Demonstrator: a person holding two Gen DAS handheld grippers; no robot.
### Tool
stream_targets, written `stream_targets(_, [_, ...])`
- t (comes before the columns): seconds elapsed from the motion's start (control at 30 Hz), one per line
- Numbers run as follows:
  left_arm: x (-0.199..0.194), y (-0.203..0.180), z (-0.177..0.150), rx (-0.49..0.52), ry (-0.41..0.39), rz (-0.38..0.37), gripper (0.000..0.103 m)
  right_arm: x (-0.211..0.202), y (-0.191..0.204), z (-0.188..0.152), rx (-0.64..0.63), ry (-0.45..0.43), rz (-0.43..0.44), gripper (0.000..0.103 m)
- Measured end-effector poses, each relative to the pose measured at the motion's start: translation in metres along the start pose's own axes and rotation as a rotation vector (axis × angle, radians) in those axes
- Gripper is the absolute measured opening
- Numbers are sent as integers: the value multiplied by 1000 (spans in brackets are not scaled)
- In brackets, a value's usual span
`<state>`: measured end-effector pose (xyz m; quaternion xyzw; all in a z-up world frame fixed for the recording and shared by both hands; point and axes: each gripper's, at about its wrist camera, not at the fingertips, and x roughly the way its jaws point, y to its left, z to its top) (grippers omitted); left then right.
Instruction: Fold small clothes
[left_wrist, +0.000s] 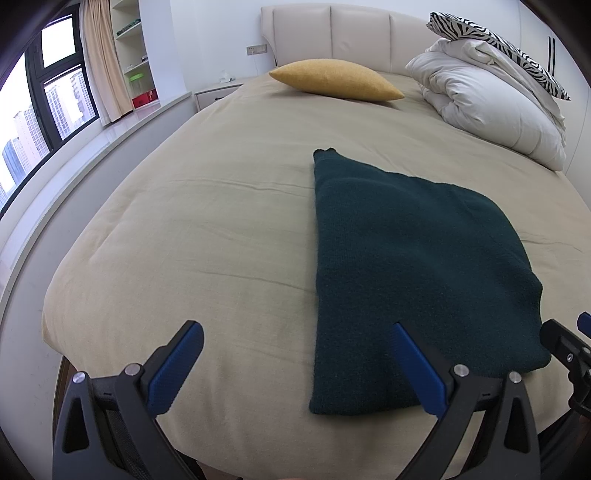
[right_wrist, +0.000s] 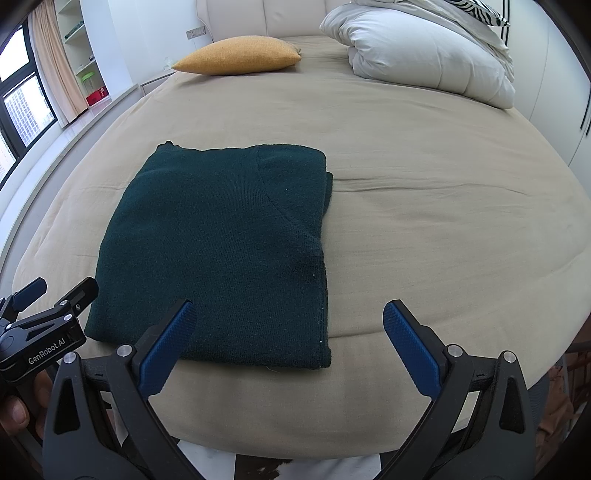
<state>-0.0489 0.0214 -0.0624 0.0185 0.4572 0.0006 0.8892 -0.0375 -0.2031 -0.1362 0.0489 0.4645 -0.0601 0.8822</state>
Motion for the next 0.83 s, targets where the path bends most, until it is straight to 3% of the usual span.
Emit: stream_targets(0.83, [-2,1,-5,-2,-14,-4,103,-1,2,-2,3,4,4,103])
